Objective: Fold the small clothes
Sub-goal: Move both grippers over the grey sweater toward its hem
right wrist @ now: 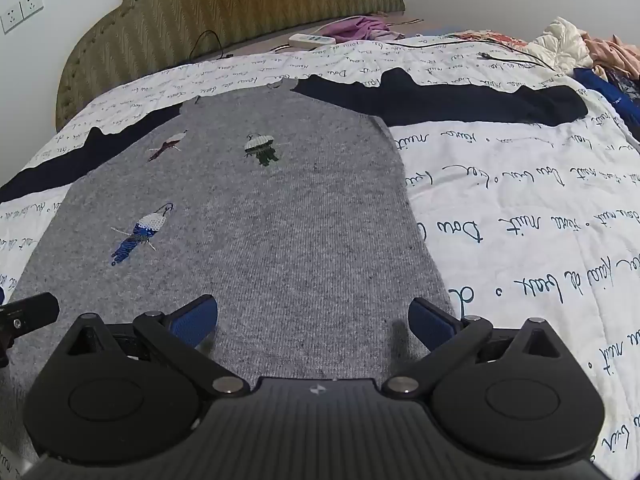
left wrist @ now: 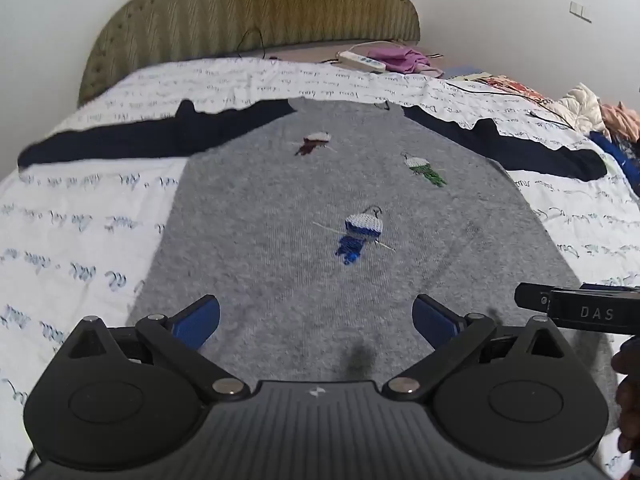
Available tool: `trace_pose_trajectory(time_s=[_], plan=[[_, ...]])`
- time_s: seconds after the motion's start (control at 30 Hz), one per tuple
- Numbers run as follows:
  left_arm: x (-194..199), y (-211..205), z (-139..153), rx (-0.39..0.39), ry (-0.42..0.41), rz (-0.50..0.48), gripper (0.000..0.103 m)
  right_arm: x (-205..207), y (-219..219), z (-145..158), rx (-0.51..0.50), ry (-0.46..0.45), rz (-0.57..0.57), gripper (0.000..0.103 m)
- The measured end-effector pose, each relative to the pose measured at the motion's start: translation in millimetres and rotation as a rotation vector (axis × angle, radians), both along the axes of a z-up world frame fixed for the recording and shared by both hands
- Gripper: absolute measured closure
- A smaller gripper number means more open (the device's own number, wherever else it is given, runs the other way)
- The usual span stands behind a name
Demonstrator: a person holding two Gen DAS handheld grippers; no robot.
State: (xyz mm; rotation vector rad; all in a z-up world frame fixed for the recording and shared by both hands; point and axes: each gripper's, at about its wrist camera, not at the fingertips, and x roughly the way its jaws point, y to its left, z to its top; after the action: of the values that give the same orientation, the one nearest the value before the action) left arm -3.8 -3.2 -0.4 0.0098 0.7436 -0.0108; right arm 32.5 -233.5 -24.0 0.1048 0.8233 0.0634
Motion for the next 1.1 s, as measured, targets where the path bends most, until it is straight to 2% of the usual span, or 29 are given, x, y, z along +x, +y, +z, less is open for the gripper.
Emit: trace_pose_trajectory(time_s=[0.07, 0.1, 0.13, 0.2, 0.27, 0.33, 0.43, 0.53, 0.73, 0.87, 1.1], plan=[[-5.5, -7.1, -2.5, 0.000, 0.005, -0.013, 0.000, 0.6, 1.0, 1.1, 0.003, -0.003, 0.000, 0.000], [-3.5, -2.4, -2.5, -0.034, 0.014, -0.018, 0.000, 0.8, 1.4, 1.7, 0.001, -0.004, -0.001, 0.000], [-7.6, -7.6, -3.2, -0.018, -0.007, -0.020, 0.000, 0.8, 1.7, 2.3, 0.001, -0.006, -0.002, 0.000], [-6.7, -4.0, -3.1, -0.046, -0.014, -0.031, 0.000, 1.1, 1.9, -2.2, 0.000, -0.006, -0.004, 0.000], [-4.7, -5.2, -3.7, -0.073, 0.018, -0.056, 0.000, -0.1, 0.4, -3.7, 0.000, -0.006, -0.003, 0.000], [0.7, -5.8, -3.3, -0.065, 0.057, -0.075, 0.000, -0.2, -2.5, -6.1, 0.000, -0.002, 0.001, 0.000], [-2.3, -8.6, -1.2, -0.033, 0.037, -0.071, 0.000, -0.5, -2.9, -9.2, 0.000, 0.004, 0.000, 0.000], [6.3, -10.5, -1.4, -0.013, 0.091, -0.064, 0.000, -0.3, -4.6, -6.9, 0.004, 0.008, 0.000, 0.000], [12.0, 9.8, -3.1, -0.171, 0.116, -0.035, 0.000, -0.5, -3.9, -7.1, 0.008, 0.008, 0.002, 0.000], [17.5, 11.0, -2.6, -0.129, 0.102, -0.004, 0.000, 2.5, -3.1, -5.7, 0.000, 0.002, 0.007, 0.000], [23.8, 9.3, -7.3, -0.107, 0.110, -0.004, 0.000, 13.3, -4.6, -2.5, -0.008, -0.015, 0.016, 0.000]])
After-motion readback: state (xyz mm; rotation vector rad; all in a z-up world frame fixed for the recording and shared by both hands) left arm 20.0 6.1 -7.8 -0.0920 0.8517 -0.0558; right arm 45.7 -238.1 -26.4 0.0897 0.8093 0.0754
